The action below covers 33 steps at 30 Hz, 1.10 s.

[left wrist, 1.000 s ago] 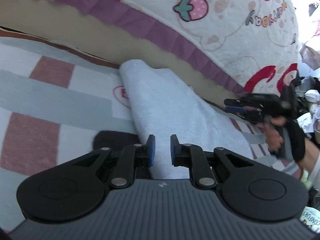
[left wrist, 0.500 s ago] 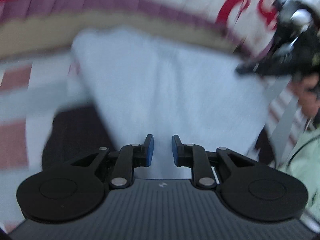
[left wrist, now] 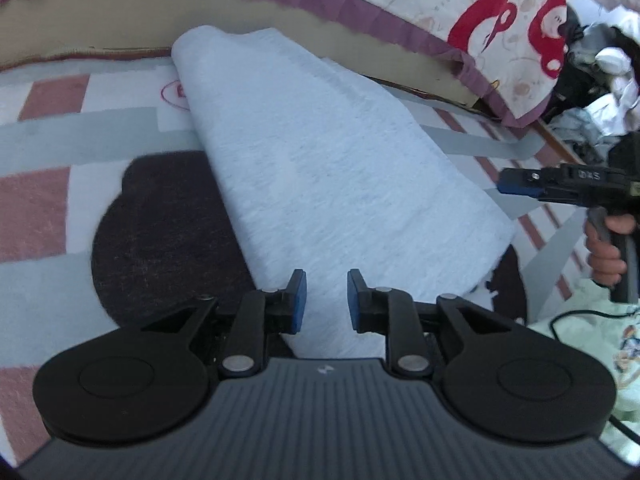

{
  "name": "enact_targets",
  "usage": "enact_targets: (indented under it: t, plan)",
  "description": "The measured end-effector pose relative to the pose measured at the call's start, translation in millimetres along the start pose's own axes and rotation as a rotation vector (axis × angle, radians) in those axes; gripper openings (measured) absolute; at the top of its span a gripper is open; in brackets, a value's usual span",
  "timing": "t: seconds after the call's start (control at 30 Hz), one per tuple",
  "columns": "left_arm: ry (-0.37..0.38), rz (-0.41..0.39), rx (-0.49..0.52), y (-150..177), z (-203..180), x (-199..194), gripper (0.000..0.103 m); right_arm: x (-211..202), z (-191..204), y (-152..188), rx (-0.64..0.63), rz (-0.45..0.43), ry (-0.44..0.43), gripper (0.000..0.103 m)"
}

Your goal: Fold clothes

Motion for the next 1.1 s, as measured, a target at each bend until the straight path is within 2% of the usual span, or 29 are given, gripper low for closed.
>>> enact_targets:
  t: [0.07, 0.1, 0.13, 0.17, 0.27, 0.3, 0.33, 0.43, 0.5, 0.57, 0.6, 0.7, 0.8, 0.83, 0.9, 0.97, 1.03, 1.1]
  plan:
    - [0.005, -0.015, 0.01, -2.5, -5.9, 1.3, 0.024, 5.6, 1.6, 4.9, -0.011, 0.036, 0.047, 0.049]
    - [0.008, -0.006, 0.011, -1.7, -7.5, 3.3, 0.024, 9.6, 4.5, 8.0, -0.033, 0.056, 0.073, 0.045]
    - [0.01, 0.012, 0.01, 0.1, -8.4, 6.2, 0.024, 11.5, 7.9, 13.1, -0.07, 0.076, 0.086, 0.007]
    - [0.012, 0.029, 0.01, 1.9, -9.3, 9.0, 0.024, 11.6, 10.8, 18.3, -0.102, 0.101, 0.061, 0.01]
    - [-0.027, 0.087, 0.084, 8.6, -18.1, 7.0, 0.024, 2.1, 14.0, 19.3, -0.132, 0.094, 0.021, 0.009]
    - [-0.041, 0.106, 0.112, 10.8, -21.3, 6.0, 0.024, -0.6, 14.2, 16.7, -0.143, 0.095, 0.025, 0.008]
    - [-0.056, 0.126, 0.14, 13.1, -24.5, 4.9, 0.024, -3.2, 14.4, 14.0, -0.154, 0.095, 0.029, 0.003]
    - [-0.101, 0.184, 0.225, 19.9, -34.0, 1.5, 0.024, 10.6, 13.3, 19.9, -0.243, 0.202, 0.12, 0.0]
    - [-0.118, 0.191, 0.237, 23.1, -35.9, -2.1, 0.024, 18.5, 10.4, 27.7, -0.288, 0.239, 0.205, 0.0]
    - [-0.109, 0.186, 0.212, 23.7, -30.9, -5.6, 0.024, 11.0, 8.4, 25.2, -0.291, 0.188, 0.252, 0.0]
    - [-0.092, 0.181, 0.19, 23.3, -26.0, -7.2, 0.024, 3.0, 7.5, 17.8, -0.268, 0.143, 0.211, 0.0]
    - [-0.044, 0.156, 0.1, 18.2, -14.7, -14.1, 0.025, -11.4, 10.4, -8.9, -0.228, 0.035, 0.089, 0.01]
    - [0.008, 0.101, -0.144, -4.3, 7.1, -15.7, 0.039, 6.2, 27.6, -43.2, -0.287, 0.014, 0.077, 0.01]
    - [0.003, 0.077, -0.193, -16.0, 13.1, -13.0, 0.041, 16.2, 35.6, -55.7, -0.318, 0.011, 0.078, 0.01]
    - [-0.079, 0.038, -0.156, -39.6, 16.5, -2.7, 0.041, 43.8, 46.0, -81.1, -0.317, 0.011, 0.057, 0.011]
    - [-0.182, 0.011, -0.078, -63.4, 16.4, 14.2, 0.041, 71.9, 56.1, -106.5, -0.312, 0.012, 0.036, 0.02]
    - [-0.237, -0.005, -0.045, -78.2, 18.0, 31.6, 0.041, 106.5, 62.6, -124.0, -0.276, 0.023, 0.029, 0.04]
    - [-0.273, -0.016, -0.023, -88.7, 19.8, 48.3, 0.041, 141.0, 57.9, -135.7, -0.184, 0.063, 0.022, 0.04]
Point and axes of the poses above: each gripper's, at about its wrist camera, not at the fingertips, and x roughly the way its jaws point, z to its left, y to its underside, the point moved 1 cm from there along x, roughly the way its jaws point, and after that the axes turned 6 degrees about x, right-handed, at the moved point
